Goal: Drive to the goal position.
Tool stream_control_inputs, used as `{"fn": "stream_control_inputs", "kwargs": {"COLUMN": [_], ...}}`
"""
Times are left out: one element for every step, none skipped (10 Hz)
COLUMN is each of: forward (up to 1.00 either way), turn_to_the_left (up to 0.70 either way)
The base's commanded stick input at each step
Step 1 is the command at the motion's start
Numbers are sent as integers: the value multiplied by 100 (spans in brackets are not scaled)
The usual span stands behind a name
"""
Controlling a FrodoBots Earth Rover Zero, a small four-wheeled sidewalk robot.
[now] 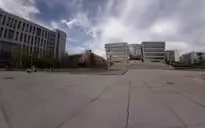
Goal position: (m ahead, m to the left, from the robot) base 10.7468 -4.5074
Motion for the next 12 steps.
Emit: {"fn": "stream_control_inputs", "kwargs": {"forward": [70, 70, 70, 70, 70, 70, 70, 70, 70, 70, 70, 70], "turn_to_the_left": [0, 0, 0, 0, 0, 0, 0, 0, 0, 0, 0, 0]}}
